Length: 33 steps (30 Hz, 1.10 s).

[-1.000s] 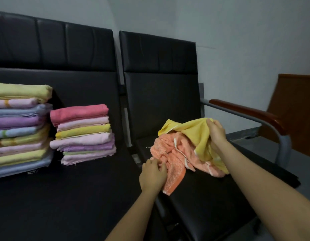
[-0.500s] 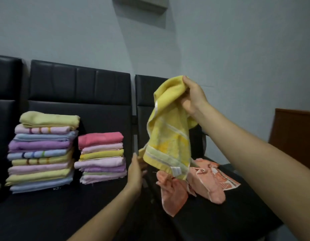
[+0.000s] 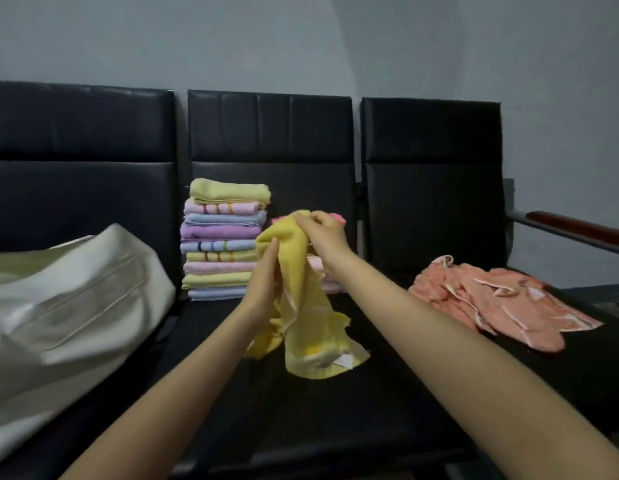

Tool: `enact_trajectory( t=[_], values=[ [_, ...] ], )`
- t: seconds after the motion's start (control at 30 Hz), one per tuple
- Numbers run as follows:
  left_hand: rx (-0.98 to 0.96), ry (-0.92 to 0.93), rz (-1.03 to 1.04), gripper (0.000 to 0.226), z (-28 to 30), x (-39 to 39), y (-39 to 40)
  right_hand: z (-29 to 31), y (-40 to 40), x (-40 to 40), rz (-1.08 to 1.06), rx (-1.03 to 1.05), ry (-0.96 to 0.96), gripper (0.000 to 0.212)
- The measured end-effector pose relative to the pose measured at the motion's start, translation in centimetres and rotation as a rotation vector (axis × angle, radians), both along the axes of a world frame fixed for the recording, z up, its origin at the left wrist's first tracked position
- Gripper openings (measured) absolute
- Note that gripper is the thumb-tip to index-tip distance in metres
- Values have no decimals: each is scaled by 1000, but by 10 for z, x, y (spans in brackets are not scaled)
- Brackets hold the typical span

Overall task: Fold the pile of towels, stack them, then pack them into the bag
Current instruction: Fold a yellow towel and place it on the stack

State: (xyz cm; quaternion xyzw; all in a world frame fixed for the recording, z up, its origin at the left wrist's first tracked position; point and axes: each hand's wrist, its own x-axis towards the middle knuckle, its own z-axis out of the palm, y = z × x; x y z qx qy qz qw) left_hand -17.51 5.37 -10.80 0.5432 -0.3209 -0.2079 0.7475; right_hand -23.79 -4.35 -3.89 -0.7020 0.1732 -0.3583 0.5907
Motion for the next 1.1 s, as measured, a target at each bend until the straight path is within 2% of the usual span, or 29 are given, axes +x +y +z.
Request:
enact_trajectory(
  t=[0.07,0.17,0.23,0.3,0.4,0.5,0.57,0.6,0.67,0.73,0.83,0.93,1.0,1.1],
  values=[
    [44,56,72,54,-18,6,12,-24,11,4,37,58,106,21],
    [81,152,123,65,-43,18,25,-49,16,2,249,221,232,31],
    [68,203,152,67,-57,24,31,-65,14,0,313,156,290,35],
    [43,224,142,70,-66,26,36,-76,8,-3,236,22,317,34],
    [107,148,108,77,-82,27,41,-97,-12,-4,99,-119,317,30],
    [248,7,32,87,-102,26,42,-123,-24,-9,189,-19,385,30],
    [341,-68,10,79,-108,24,39,-140,-24,-13,246,17,470,28],
    [378,-76,18,69,-110,24,36,-150,-25,-12,237,-17,499,27],
    [416,-89,85,68,-117,28,31,-165,-26,-8,157,-160,521,20],
    [391,-41,137,75,-119,34,31,-172,-25,-8,90,-224,509,13],
    [290,130,115,60,-112,47,34,-167,-27,-16,98,-173,419,18],
    [264,260,199,61,-89,68,36,-151,-41,-24,68,-264,427,34],
    [213,283,210,59,-63,81,36,-130,-53,-24,-12,-272,328,38],
    [73,290,110,50,-13,85,32,-79,-54,-27,-67,-16,108,33]
  ],
)
